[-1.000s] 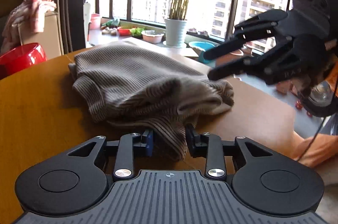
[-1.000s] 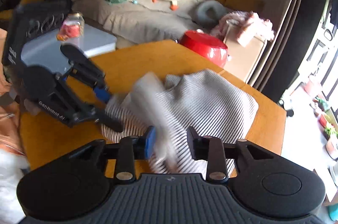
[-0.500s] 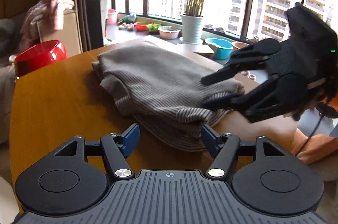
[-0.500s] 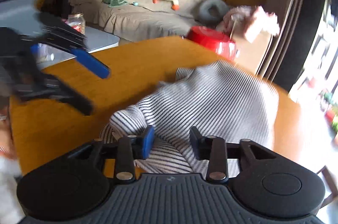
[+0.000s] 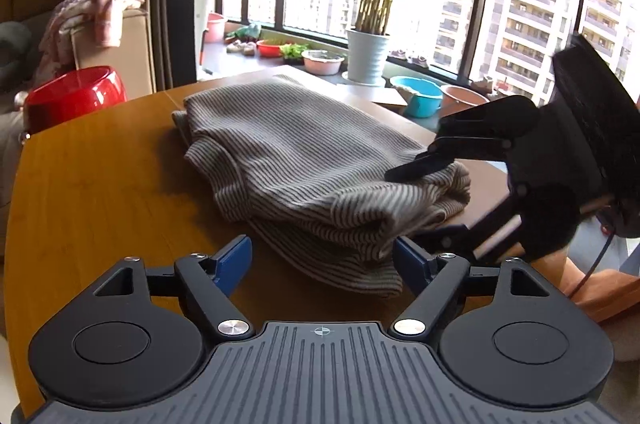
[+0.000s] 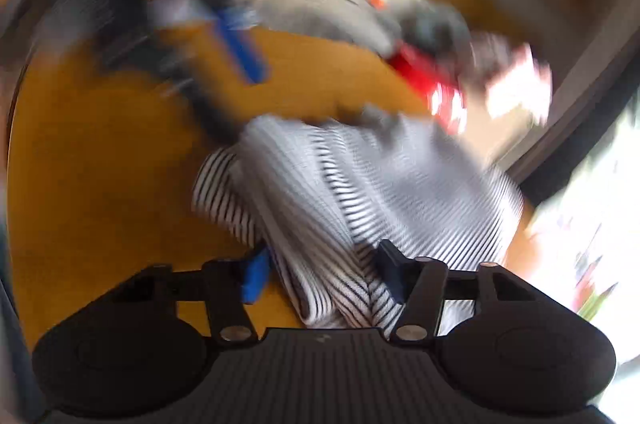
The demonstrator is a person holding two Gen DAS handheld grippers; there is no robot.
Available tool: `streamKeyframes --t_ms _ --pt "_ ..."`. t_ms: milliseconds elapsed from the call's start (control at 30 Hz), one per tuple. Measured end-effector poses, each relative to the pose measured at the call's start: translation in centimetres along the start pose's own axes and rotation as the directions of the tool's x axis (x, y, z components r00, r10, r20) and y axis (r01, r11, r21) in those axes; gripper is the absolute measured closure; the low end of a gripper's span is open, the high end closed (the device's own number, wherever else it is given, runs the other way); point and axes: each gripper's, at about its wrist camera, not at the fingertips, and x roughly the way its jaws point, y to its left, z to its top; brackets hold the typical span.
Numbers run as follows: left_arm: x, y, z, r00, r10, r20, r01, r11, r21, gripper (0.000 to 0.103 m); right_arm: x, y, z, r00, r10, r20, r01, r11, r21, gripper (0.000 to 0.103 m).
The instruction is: Fold clothes
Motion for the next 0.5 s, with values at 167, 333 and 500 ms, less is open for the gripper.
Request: streamKeyframes --t_ms 167,333,500 --pt "1.0 -2.3 -1.0 1.000 0.018 -0.004 -0.017 0.975 0.223 0.010 1.1 -8.6 -0.6 0.965 0.258 0.052 -0.242 0.790 0.563 0.057" --pt "4.9 -5.0 -0.5 0.993 0.093 0.072 -0.115 0.894 0.433 0.010 1.2 -9.3 -2.0 0.948 0.303 0.094 -0.297 0.743 0.600 0.058" --pt "8.0 -6.2 1.4 0.994 0.031 0.101 -0.079 0.856 0.510 0.023 1.2 -9.6 -2.0 0.942 0.317 0.106 -0.317 0.747 0.585 0.057"
